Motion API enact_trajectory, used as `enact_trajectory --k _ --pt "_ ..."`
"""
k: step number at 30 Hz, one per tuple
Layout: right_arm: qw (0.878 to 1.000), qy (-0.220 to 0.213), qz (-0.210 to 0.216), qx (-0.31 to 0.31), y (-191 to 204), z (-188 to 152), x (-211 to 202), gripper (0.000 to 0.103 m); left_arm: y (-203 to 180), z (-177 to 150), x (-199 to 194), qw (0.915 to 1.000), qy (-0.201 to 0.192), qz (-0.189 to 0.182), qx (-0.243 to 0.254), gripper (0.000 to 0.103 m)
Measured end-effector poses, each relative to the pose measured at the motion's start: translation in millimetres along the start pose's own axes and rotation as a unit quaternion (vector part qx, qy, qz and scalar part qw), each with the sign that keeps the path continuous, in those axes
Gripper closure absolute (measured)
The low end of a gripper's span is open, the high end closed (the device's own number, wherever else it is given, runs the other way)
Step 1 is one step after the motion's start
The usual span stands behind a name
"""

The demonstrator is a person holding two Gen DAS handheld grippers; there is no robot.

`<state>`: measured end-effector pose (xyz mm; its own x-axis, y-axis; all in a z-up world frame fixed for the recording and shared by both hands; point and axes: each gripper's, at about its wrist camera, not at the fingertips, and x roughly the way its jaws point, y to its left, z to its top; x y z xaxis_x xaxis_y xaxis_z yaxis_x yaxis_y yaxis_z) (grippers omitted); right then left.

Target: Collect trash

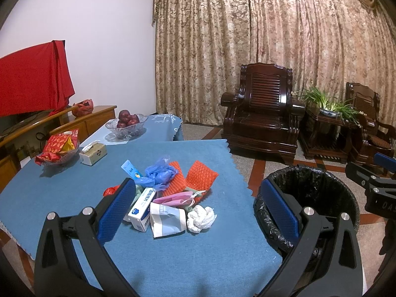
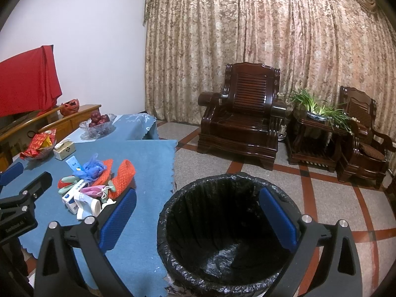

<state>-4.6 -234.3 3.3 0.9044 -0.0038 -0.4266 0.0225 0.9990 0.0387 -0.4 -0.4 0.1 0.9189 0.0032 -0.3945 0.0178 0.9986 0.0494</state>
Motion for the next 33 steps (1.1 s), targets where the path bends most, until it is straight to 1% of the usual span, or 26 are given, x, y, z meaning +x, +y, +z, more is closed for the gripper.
enact_trajectory --k 33 --pt "1.000 0.003 -0.001 0.000 0.7 -1.1 3.9 0.006 0.4 0.1 0.2 1.0000 0.001 -0.001 -0.001 0.005"
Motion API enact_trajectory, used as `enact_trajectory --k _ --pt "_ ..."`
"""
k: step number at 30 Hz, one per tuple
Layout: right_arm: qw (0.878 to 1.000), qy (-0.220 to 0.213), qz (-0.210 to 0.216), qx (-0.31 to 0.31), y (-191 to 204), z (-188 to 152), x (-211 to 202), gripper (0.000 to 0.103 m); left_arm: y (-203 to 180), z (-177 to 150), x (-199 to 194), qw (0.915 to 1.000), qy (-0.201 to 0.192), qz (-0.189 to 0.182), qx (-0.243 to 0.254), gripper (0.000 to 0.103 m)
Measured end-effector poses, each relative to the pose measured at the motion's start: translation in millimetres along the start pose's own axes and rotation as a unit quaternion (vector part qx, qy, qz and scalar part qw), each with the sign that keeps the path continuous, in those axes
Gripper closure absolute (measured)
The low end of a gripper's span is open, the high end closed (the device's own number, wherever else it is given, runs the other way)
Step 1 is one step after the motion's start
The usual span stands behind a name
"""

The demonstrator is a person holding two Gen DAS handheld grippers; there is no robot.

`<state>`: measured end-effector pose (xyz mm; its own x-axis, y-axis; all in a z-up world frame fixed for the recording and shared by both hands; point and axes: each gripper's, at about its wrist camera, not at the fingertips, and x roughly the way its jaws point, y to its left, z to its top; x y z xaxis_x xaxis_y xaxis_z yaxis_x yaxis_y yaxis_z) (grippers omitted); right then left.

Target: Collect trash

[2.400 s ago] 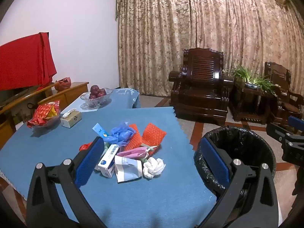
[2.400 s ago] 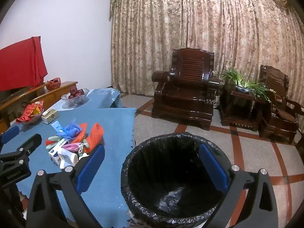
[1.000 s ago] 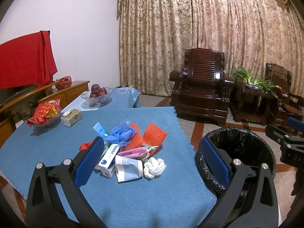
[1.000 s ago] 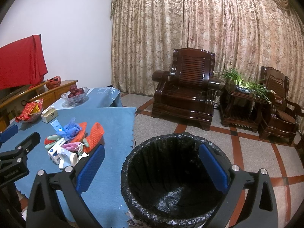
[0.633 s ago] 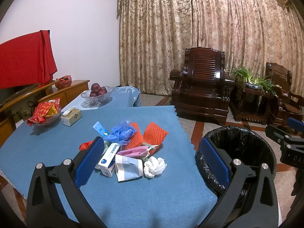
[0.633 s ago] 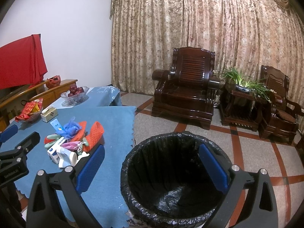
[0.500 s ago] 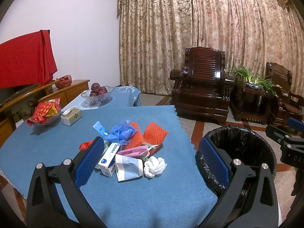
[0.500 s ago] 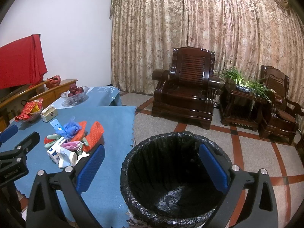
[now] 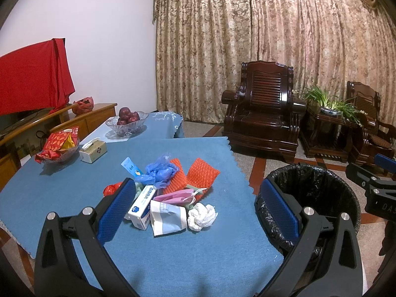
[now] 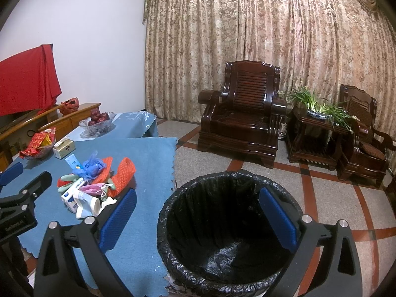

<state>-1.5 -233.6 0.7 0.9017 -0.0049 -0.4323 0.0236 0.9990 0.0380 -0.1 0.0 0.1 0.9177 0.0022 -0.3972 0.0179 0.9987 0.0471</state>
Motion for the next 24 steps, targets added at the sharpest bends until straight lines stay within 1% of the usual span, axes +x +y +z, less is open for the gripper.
enact_trajectory --k 18,20,24 --pt "1.000 0.003 0.000 0.000 0 0 1 0.006 2 3 1 1.0000 0.003 0.001 -0.002 0.005" --pt "1.000 0.003 0.001 -0.001 0 -6 4 0.006 6 0 5 1.0000 0.004 0.001 -0.003 0.005" --pt "1.000 0.006 0.005 -0.004 6 -10 10 0.006 10 -7 13 1.0000 0.008 0.001 -0.005 0.005"
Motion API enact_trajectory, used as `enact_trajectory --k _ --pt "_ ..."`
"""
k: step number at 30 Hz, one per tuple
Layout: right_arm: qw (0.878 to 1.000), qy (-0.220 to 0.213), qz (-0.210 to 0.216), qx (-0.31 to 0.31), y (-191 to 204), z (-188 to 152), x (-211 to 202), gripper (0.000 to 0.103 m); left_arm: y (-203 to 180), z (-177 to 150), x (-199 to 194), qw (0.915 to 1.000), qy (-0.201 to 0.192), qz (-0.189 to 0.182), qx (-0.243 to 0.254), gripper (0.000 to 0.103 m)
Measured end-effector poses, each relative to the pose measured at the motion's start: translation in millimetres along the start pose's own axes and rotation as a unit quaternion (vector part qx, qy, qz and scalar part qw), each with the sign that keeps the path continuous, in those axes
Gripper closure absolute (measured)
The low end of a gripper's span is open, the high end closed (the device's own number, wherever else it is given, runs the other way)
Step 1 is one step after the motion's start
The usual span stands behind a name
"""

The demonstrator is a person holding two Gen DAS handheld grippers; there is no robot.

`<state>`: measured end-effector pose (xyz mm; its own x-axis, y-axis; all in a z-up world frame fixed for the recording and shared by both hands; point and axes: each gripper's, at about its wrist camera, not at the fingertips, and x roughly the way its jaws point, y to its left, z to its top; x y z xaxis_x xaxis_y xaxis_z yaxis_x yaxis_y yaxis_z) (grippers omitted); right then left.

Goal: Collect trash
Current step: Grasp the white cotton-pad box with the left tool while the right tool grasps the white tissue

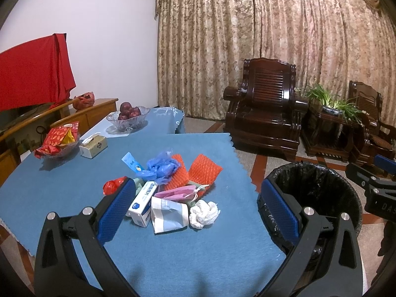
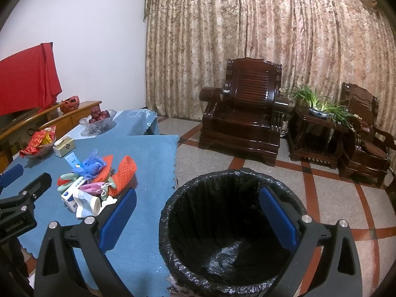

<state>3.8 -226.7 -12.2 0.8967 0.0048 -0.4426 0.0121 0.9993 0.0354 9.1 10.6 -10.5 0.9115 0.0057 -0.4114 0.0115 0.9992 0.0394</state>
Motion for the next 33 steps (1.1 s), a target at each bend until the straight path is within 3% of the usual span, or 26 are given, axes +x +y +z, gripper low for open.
enact_trajectory --k 2,8,17,24,27,30,33 --pt "1.000 0.003 0.004 -0.003 7 -2 11 0.006 6 -14 7 1.0000 0.002 0.003 0.000 0.005" --pt "1.000 0.006 0.027 -0.014 24 4 23 0.006 25 -11 11 0.9996 0.000 0.026 -0.010 0.005" --pt "0.997 0.021 0.076 -0.026 63 3 61 0.006 77 -22 41 0.9957 0.022 0.089 -0.007 0.005" --pt "0.992 0.050 0.105 -0.037 96 -6 97 0.018 106 -37 70 0.9943 0.047 0.094 -0.014 0.006" --pt "0.991 0.065 0.111 -0.045 108 -13 112 0.022 114 -48 89 0.9937 0.063 0.091 -0.015 0.009" --pt "0.988 0.082 0.116 -0.060 119 -20 127 0.027 119 -58 106 0.9928 0.086 0.081 -0.015 0.024" --pt "0.984 0.097 0.129 -0.071 131 -27 140 0.031 123 -67 120 0.9915 0.106 0.073 -0.017 0.028"
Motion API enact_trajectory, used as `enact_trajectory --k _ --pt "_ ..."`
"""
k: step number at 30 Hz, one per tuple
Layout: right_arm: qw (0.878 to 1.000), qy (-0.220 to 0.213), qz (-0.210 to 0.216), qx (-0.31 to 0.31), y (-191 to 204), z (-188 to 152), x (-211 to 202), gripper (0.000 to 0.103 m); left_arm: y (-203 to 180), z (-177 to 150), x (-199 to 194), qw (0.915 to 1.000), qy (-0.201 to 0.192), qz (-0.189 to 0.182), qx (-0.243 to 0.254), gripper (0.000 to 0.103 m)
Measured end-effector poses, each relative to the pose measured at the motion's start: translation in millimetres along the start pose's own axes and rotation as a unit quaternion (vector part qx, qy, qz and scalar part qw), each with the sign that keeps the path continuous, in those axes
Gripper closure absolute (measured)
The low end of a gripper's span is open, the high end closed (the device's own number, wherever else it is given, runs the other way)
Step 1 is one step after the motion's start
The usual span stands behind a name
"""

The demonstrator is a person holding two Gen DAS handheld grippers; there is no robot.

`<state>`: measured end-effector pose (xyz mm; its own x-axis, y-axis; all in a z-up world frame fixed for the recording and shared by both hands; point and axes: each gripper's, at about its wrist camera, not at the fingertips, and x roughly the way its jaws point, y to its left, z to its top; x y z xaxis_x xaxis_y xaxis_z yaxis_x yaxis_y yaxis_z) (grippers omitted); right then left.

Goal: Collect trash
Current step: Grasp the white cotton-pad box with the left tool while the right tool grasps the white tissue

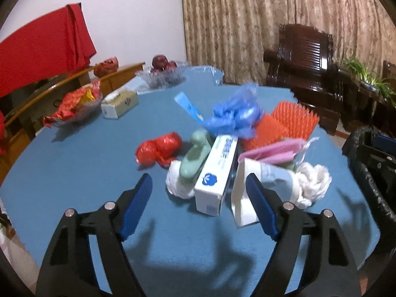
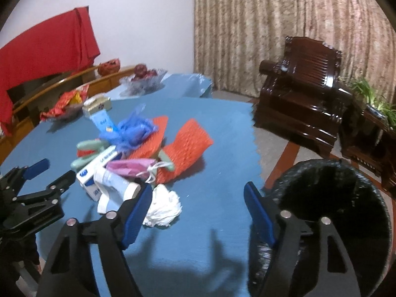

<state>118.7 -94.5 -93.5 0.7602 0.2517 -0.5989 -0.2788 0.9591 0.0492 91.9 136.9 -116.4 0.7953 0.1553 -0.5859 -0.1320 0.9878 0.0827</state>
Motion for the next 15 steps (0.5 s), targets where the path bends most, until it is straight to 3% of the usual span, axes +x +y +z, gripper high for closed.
enact_trajectory --k 8,15 --pt "0.998 0.048 0.027 -0.021 20 -11 47 0.037 0 -10 25 0.9996 0.026 -0.013 0.000 0.034" --pt "0.995 0.073 0.063 -0.029 24 -16 64 0.063 -2 -13 36 0.9992 0.035 -0.020 0.003 0.035"
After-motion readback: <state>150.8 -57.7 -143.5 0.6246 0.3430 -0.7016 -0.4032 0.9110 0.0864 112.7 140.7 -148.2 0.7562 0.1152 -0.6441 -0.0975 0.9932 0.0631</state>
